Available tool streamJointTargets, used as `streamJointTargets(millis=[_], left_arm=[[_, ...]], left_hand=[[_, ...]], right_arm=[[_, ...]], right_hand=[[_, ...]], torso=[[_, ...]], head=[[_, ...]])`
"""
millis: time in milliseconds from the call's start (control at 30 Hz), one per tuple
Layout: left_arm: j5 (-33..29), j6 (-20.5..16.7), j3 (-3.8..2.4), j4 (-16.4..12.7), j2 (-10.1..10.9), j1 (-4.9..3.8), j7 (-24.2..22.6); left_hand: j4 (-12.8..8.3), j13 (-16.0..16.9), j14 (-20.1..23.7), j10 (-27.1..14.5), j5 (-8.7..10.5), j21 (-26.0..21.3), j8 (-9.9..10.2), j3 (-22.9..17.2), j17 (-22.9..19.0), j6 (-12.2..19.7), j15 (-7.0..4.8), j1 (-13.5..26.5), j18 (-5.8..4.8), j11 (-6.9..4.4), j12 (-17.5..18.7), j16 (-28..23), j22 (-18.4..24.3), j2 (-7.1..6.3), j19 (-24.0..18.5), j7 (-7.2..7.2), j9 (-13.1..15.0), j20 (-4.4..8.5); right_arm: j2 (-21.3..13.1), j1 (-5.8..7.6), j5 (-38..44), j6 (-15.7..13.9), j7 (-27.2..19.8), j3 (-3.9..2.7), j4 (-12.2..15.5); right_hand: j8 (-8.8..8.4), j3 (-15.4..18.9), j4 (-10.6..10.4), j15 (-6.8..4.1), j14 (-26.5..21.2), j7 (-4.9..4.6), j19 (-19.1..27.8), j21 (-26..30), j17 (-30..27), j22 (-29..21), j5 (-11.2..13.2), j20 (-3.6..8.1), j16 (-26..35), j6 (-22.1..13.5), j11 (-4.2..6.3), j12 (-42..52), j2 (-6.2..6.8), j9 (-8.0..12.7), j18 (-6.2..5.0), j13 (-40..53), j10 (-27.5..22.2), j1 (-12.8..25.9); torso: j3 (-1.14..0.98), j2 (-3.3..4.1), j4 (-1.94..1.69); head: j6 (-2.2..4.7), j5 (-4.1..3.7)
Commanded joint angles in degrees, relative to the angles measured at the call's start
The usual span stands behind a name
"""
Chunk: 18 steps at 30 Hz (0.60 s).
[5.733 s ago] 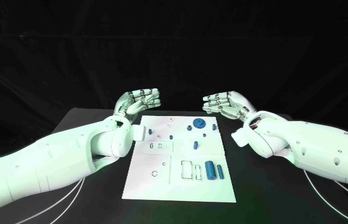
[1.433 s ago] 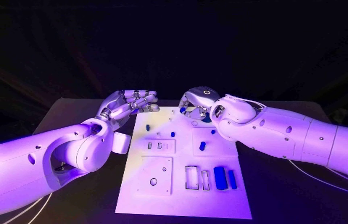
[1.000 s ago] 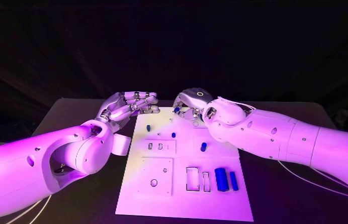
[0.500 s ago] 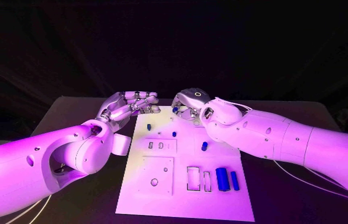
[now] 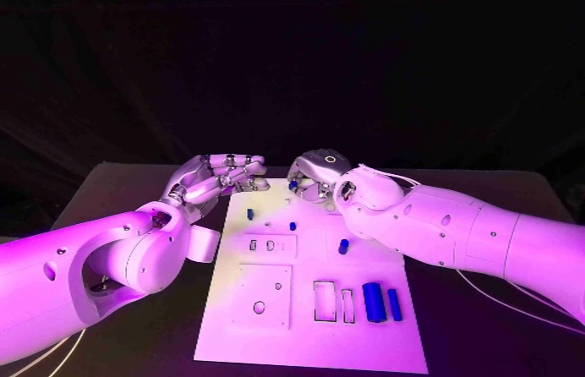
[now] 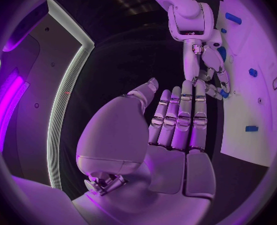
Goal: Assemble the parts on the task board
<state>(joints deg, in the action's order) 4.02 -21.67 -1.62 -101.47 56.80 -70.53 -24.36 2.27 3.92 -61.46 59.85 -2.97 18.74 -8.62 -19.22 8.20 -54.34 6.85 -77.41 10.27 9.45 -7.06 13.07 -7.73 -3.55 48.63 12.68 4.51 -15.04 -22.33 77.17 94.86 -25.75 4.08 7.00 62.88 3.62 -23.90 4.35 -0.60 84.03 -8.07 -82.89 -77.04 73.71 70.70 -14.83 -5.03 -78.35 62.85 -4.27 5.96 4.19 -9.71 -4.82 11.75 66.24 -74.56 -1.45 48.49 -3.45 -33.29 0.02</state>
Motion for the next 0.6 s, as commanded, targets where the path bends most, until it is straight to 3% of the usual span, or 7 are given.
streamJointTargets(millis=[33, 133, 300, 467, 600], left_arm=[[-0.1, 1.3, -0.04, -0.1, -0.1, -0.09, -0.1], [-0.1, 1.3, -0.04, -0.1, -0.1, -0.1, 0.0], [-0.1, 1.3, -0.04, -0.1, 0.0, -0.13, 0.1], [-0.1, 1.2, -0.04, -0.1, 0.3, -0.15, 0.3], [-0.1, 1.3, -0.04, 0.0, 0.5, -0.16, 0.4]], left_hand=[[0.1, 0.0, 0.3, -0.1, -0.01, -0.2, 0.4, 0.4, 0.1, 0.1, 0.19, 0.6, 0.17, 0.35, 0.2, -0.4, 0.1, 0.14, -0.5, 0.5, -0.1, 0.12], [0.1, 0.0, 0.3, -0.1, -0.01, -0.2, 0.4, 0.4, 0.1, 0.1, 0.19, 0.6, 0.17, 0.35, 0.2, -0.4, 0.1, 0.14, -0.5, 0.5, -0.1, 0.12], [0.1, 0.0, 0.3, -0.1, -0.01, -0.2, 0.4, 0.4, 0.1, 0.1, 0.19, 0.6, 0.17, 0.35, 0.2, -0.4, 0.1, 0.14, -0.5, 0.5, -0.1, 0.12], [0.1, 0.0, 0.3, -0.2, -0.01, -0.3, 0.5, 0.5, 0.1, 0.2, 0.26, 0.8, 0.17, 0.42, 0.4, -0.5, 0.2, 0.11, -0.6, 0.58, -0.1, 0.05], [0.1, 0.0, 0.5, -0.4, -0.01, -0.5, 0.6, 0.6, 0.1, 0.4, 0.34, 0.8, 0.15, 0.51, 0.5, -0.7, 0.3, 0.1, -0.7, 0.66, -0.1, -0.03]], right_arm=[[0.2, -0.07, 0.1, 1.6, 0.7, 0.01, -0.5], [0.3, -0.06, 0.0, 1.8, 0.7, 0.01, -0.5], [-0.3, -0.06, 0.0, 0.7, 0.7, 0.01, 0.2], [-2.3, 0.01, 0.0, 0.1, 1.4, -0.01, 2.9], [-5.7, 0.33, -0.5, -0.5, 1.7, -0.29, 6.3]], right_hand=[[-0.2, -0.4, -0.3, 0.45, 2.7, -0.29, 0.5, 0.7, -0.7, -0.4, 0.5, -0.31, 0.6, -1.5, -0.53, -0.9, 0.78, 0.4, 0.8, -0.7, -1.5, 0.7], [-0.22, -0.6, -0.6, 0.82, 2.4, -0.64, 1.2, 1.7, -1.9, -1.8, 0.6, -0.62, 1.5, -3.2, -0.92, -1.7, 1.46, 0.8, 0.49, -1.0, -2.6, 1.2], [-0.16, 0.2, -0.9, 1.39, 1.5, -1.17, 3.2, 4.9, -5.3, -5.8, 0.9, -1.33, 4.3, -9.9, -1.72, -2.3, 3.44, 2.3, -0.39, -1.9, -7.2, 1.8], [0.14, 0.7, -1.2, 1.4, 1.5, -1.08, 3.1, 4.9, -5.3, -5.6, 1.0, -1.44, 4.3, -10.0, -1.7, -1.8, 3.56, 2.3, -0.36, -2.0, -7.5, 1.9], [0.49, 1.0, -1.6, 1.2, 1.8, -0.93, 2.7, 4.5, -4.9, -5.0, 0.8, -1.33, 3.9, -8.9, -1.42, -0.8, 3.41, 2.0, -0.25, -1.7, -6.3, 2.1]], torso=[[0.02, 0.02, -0.01], [0.01, 0.06, 0.09], [0.0, 0.03, 0.15], [-0.04, -0.05, 0.24], [0.08, -0.27, 0.42]], head=[[0.19, 0.04], [0.19, 0.18], [0.21, 0.33], [0.51, 0.53], [0.72, 0.15]])
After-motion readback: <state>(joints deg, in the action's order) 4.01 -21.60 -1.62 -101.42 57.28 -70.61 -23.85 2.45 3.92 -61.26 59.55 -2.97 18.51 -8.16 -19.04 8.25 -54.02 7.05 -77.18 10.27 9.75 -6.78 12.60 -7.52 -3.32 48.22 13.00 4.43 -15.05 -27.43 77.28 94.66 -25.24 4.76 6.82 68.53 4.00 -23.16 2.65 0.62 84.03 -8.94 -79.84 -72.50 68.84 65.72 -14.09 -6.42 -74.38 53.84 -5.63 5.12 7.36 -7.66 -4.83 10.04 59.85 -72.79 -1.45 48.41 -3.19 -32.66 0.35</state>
